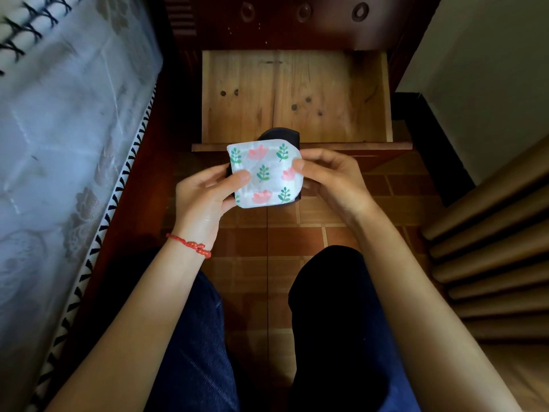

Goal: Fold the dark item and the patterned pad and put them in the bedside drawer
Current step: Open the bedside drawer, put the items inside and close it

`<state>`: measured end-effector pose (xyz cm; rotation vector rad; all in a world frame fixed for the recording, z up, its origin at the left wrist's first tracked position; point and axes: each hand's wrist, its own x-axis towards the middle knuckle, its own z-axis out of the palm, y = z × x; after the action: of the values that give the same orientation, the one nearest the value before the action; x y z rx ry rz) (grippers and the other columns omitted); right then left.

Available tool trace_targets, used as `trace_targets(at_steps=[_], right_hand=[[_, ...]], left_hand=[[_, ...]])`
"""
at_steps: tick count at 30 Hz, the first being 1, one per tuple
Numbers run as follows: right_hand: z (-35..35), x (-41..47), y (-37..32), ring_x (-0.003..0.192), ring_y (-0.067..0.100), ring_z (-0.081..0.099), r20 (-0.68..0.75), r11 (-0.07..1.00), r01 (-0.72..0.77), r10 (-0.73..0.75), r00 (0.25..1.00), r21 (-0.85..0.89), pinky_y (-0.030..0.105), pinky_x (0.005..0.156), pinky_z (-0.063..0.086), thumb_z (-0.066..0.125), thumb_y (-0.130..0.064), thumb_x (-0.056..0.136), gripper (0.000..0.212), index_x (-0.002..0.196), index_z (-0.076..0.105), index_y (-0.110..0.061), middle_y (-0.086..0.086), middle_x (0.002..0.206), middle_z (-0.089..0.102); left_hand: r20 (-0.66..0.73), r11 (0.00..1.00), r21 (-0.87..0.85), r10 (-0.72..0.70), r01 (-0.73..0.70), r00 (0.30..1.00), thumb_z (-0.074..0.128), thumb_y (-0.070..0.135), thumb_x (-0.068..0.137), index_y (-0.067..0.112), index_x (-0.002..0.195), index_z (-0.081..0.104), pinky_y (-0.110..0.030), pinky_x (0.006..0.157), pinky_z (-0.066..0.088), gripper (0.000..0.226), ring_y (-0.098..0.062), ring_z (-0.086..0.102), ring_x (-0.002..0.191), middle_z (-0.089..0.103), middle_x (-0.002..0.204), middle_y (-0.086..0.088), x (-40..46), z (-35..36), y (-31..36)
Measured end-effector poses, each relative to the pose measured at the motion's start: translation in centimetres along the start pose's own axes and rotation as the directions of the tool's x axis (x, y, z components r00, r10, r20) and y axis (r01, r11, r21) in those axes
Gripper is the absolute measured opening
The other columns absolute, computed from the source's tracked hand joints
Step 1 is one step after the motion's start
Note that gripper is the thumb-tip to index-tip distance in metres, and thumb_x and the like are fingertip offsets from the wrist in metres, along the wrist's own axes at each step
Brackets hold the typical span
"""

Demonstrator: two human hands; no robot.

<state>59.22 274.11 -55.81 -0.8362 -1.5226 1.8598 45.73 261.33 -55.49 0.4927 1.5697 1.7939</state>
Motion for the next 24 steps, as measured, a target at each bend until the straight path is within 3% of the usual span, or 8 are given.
trace_targets(at_steps=[5,12,15,19,22,24], right_hand=[[-0.3,0.9,-2.5,0.083,0.015,0.071,-0.068,0.995,0.092,-0.094,0.993,-0.036,0.033,0.077,0.059,0.070,-0.008,0.079,0.009,0.087,0.068,-0.011,0.001,0.085,0.072],[-0.9,2.9,-5.6,0.079,0.004,0.070,-0.146,0.976,0.169,-0.188,0.971,-0.135,0.021,0.063,0.058,0.068,-0.012,0.082,0.007,0.088,0.067,-0.010,0.000,0.089,0.069],[-1.1,4.3,-6.4,0.076,0.001,0.068,-0.192,0.973,0.149,-0.183,0.964,-0.179,0.016,0.061,0.056,0.067,-0.015,0.083,0.010,0.091,0.067,-0.009,-0.002,0.088,0.069],[-1.3,6.7,-6.8,0.085,0.006,0.064,-0.223,0.958,0.100,-0.162,0.961,-0.267,0.013,0.057,0.054,0.067,-0.017,0.083,0.014,0.094,0.066,-0.008,0.001,0.096,0.067],[-1.2,8.5,-6.7,0.090,0.012,0.064,-0.248,0.956,0.049,-0.125,0.961,-0.290,0.016,0.059,0.056,0.066,-0.015,0.084,0.012,0.093,0.065,-0.008,0.003,0.098,0.066],[-1.3,9.6,-6.5,0.091,0.015,0.064,-0.279,0.953,0.017,-0.106,0.954,-0.304,0.018,0.061,0.056,0.067,-0.014,0.083,0.010,0.091,0.064,-0.009,0.005,0.101,0.066]], left_hand=[[-0.015,0.998,0.028,0.055,-0.054,0.998,0.068,0.007,0.078,0.009,0.099,0.067,-0.029,0.070,0.058,0.021,-0.015,0.069,0.094,0.070,0.100,-0.004,0.6,1.7,2.1],[0.002,0.984,0.121,0.132,-0.131,0.991,0.070,0.008,0.077,0.009,0.099,0.065,-0.030,0.074,0.059,0.022,-0.015,0.068,0.094,0.070,0.099,-0.005,3.5,4.3,5.5],[0.000,0.991,0.100,0.084,-0.084,0.996,0.071,0.005,0.076,0.012,0.088,0.063,-0.024,0.067,0.058,0.016,-0.017,0.067,0.092,0.068,0.094,-0.006,5.3,5.3,6.2],[0.006,0.991,0.125,0.042,-0.043,0.999,0.071,0.003,0.075,0.016,0.075,0.059,-0.023,0.067,0.058,0.018,-0.020,0.067,0.090,0.066,0.097,-0.010,7.7,6.2,6.6],[-0.005,0.984,0.175,0.020,-0.019,1.000,0.072,0.004,0.075,0.011,0.084,0.062,-0.026,0.070,0.057,0.015,-0.023,0.066,0.099,0.066,0.109,-0.013,9.7,6.5,6.3],[-0.018,0.977,0.212,-0.012,0.015,1.000,0.072,0.003,0.074,0.004,0.099,0.063,-0.029,0.073,0.056,0.026,-0.025,0.064,0.104,0.064,0.117,-0.015,10.9,6.9,6.1]])
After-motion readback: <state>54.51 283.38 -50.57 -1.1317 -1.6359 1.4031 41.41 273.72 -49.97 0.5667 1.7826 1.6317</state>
